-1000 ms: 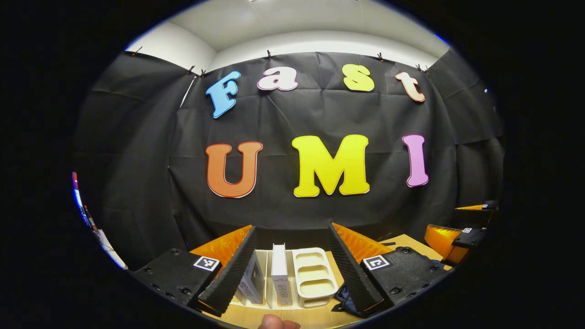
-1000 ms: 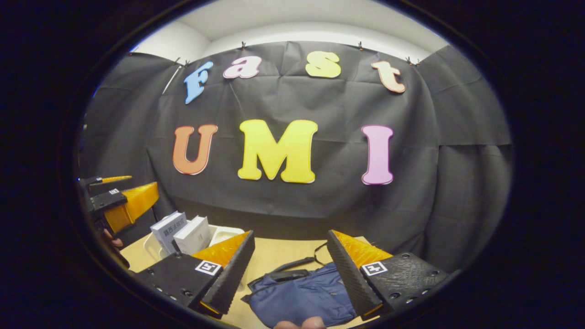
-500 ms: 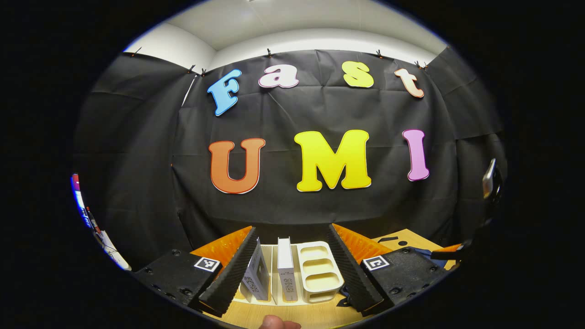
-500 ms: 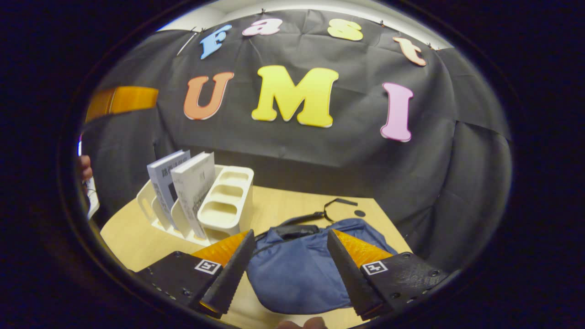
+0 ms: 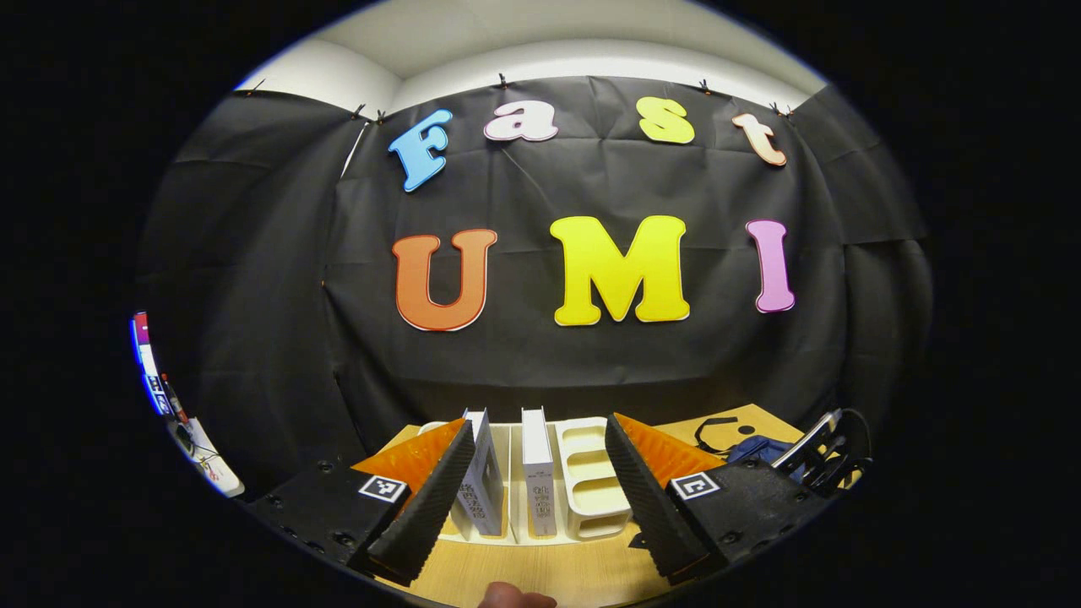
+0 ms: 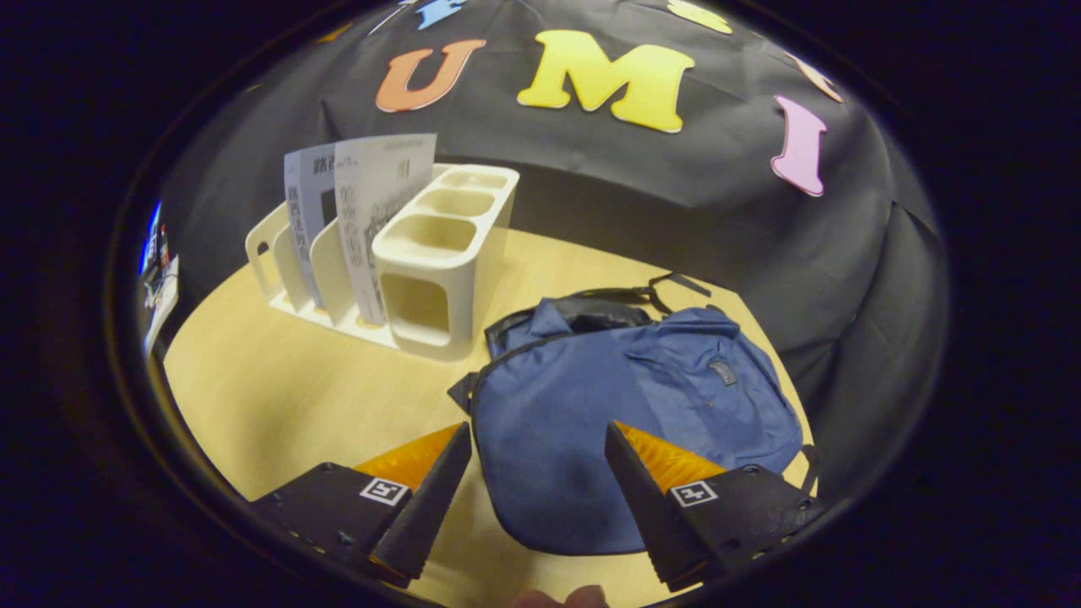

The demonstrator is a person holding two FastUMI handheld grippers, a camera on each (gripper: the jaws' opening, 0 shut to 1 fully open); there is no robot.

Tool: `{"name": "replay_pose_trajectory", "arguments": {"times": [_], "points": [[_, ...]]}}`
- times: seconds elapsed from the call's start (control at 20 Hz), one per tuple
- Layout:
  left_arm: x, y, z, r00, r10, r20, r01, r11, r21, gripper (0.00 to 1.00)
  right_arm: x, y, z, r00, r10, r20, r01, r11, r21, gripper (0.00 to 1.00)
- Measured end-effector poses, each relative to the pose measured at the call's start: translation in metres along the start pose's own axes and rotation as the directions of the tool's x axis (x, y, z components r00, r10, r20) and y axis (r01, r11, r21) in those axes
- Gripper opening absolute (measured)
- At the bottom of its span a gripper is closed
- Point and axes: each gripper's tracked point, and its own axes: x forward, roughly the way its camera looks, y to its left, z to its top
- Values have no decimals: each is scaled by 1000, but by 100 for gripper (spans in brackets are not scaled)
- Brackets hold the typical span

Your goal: Open the schoolbag, grab two books from the bookshelf and put them into the schoolbag.

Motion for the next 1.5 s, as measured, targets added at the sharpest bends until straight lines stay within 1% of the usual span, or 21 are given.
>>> {"name": "replay_pose_trajectory", "arguments": {"times": [0.1,0.15,0.25,0.3,0.4,0.45,0.5,0.55,0.6,0.7,0.8,0.9,0.95,1.0,1.05,1.1,1.15,1.3,1.4,1.45,1.5], "points": [[-2,3,-2,1000,7,-7,-7,1000,-1,97,10,3,-12,999,-3,-32,2,1000,-26,96],[-2,4,-3,1000,11,-9,-11,1000,-1,97,15,3,-17,999,-6,-43,5,999,-37,98],[-3,9,-4,1000,16,-13,-16,1000,2,97,23,4,-25,998,-21,-61,17,998,-61,98],[-4,10,-4,1000,18,-14,-18,1000,3,97,27,4,-29,997,-29,-71,24,997,-73,96],[-4,12,-5,1000,23,-15,-23,1000,5,97,30,2,-34,995,-49,-85,41,995,-96,98],[-3,13,-4,1000,24,-14,-24,1000,7,97,31,1,-36,995,-60,-84,51,993,-106,96],[-3,14,-4,1000,25,-13,-25,1000,8,97,33,-1,-35,994,-73,-79,64,992,-113,98],[-2,14,-4,1000,25,-12,-25,1000,8,97,33,-4,-34,993,-87,-75,78,990,-117,96],[-3,15,-4,1000,23,-13,-23,1000,7,97,34,-8,-33,992,-102,-72,93,988,-121,98],[-2,14,-4,1000,20,-15,-20,1000,-1,97,33,-12,-32,991,-118,-65,109,985,-131,96],[-1,14,-4,1000,21,-16,-21,1000,-4,97,28,-17,-21,989,-143,-25,137,977,-161,95],[0,12,-6,1000,19,-20,-19,1000,-9,97,21,-25,-8,981,-191,31,194,961,-197,93],[1,11,-6,1000,19,-21,-19,1000,-11,97,19,-30,-4,974,-221,54,227,948,-222,98],[1,12,-6,1000,19,-21,-19,1000,-13,98,18,-35,0,965,-252,70,261,932,-251,93],[0,11,-7,1000,18,-21,-18,1000,-14,97,18,-39,2,956,-280,83,292,915,-279,98],[0,10,-6,1000,17,-20,-17,1000,-14,98,20,-42,1,949,-305,84,316,898,-308,93],[-1,10,-6,1000,17,-21,-17,1000,-15,98,23,-44,-5,944,-323,71,328,884,-333,93],[-3,12,-6,1000,23,-21,-23,1000,-8,98,31,-44,-25,941,-337,4,318,882,-347,94],[-4,14,-5,999,28,-22,-28,1000,-7,97,35,-39,-22,946,-325,10,308,886,-346,94],[-4,15,-6,999,29,-25,-29,1000,-7,97,37,-37,-25,947,-321,5,302,886,-351,96],[-5,15,-8,999,30,-29,-30,1000,-8,97,38,-34,-25,951,-308,-3,287,890,-353,84]]}}
